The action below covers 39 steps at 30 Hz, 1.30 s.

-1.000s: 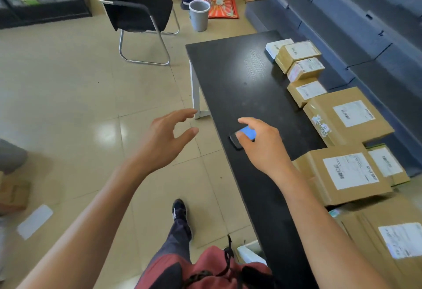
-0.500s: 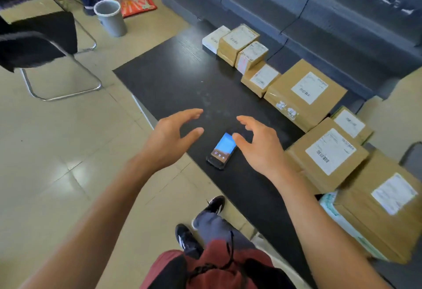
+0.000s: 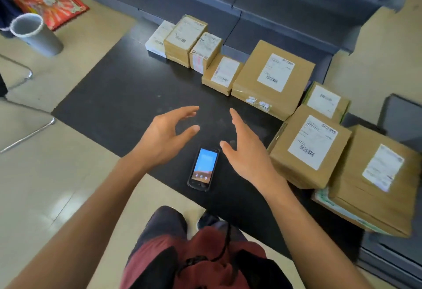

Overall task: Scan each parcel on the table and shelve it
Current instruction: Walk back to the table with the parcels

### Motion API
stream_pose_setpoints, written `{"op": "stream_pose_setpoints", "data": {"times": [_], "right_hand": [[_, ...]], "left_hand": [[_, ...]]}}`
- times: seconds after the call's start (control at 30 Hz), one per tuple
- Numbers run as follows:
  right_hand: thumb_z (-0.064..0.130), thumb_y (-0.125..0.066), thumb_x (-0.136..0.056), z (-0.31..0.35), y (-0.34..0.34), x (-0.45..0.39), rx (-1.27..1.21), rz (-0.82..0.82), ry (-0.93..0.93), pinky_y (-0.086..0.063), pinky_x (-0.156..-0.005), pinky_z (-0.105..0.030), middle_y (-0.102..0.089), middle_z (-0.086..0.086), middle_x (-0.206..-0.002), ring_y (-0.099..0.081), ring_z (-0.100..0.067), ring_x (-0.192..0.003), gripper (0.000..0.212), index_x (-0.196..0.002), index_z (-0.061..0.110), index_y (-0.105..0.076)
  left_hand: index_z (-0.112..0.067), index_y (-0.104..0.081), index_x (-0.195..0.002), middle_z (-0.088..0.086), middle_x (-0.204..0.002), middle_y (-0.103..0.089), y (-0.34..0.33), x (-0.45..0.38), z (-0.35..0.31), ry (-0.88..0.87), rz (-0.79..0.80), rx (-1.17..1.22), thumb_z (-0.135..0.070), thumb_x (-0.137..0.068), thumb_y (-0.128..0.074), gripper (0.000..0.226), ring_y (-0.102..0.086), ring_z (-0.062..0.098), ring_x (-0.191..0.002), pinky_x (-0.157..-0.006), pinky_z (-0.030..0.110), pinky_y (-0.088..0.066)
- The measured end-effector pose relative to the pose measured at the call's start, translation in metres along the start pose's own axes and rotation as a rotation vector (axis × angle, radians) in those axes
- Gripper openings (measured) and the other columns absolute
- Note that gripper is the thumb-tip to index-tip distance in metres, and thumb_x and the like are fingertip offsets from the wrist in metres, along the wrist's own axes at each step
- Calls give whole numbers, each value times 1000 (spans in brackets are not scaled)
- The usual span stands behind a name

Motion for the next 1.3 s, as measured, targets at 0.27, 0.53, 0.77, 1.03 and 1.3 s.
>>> {"op": "stream_pose_setpoints", "data": {"times": [0.27, 0.53, 0.77, 1.03, 1.3], "right_hand": [[43, -65, -97, -33, -69, 5, 122, 27, -205, -40, -112, -48, -33, -1, -163, -42, -25, -144, 86, -161, 27, -9], [53, -59, -92, -53, -164, 24, 120, 5, -546, -37, -110, -50, -29, -2, -162, -34, -26, -144, 88, -159, 24, -11], [63, -68, -83, -72, -223, 45, 27, -100, -874, -40, -108, -48, -27, -5, -161, -32, -28, -144, 103, -158, 21, -11], [67, -75, -76, -67, -241, 29, 54, -190, -988, -48, -93, -47, -33, -7, -152, -42, -27, -130, 112, -157, 17, -14], [48, -83, -73, -75, -239, 25, -57, -265, -951, -48, -90, -44, -46, -7, -133, -52, -25, -117, 110, -154, 24, -12]], "left_hand": [[-31, -53, -145, -16, -136, -61, -26, -49, 9, -103, 192, 30, -40, -98, -61, 49, -53, -4, -125, -105, 24, -44], [-29, -54, -145, -13, -138, -61, -44, -72, 32, -211, 437, 9, -35, -100, -61, 46, -53, 3, -127, -106, 30, -45], [-28, -53, -146, -9, -140, -61, -64, -72, 72, -250, 620, -100, -32, -101, -60, 45, -55, 8, -129, -107, 37, -48], [-27, -57, -143, -8, -134, -65, -79, -69, 98, -315, 732, -167, -31, -99, -64, 44, -59, 9, -125, -104, 37, -50], [-27, -58, -142, -9, -132, -66, -84, -72, 97, -327, 767, -178, -29, -99, -65, 44, -59, 8, -123, -105, 36, -49]]}}
Point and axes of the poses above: each hand's wrist, its own x-axis away from the middle knuckle, its own y-axis out of the back of the hand, z = x × y, the point moved 9 cm from there along -x, towards the middle knuckle
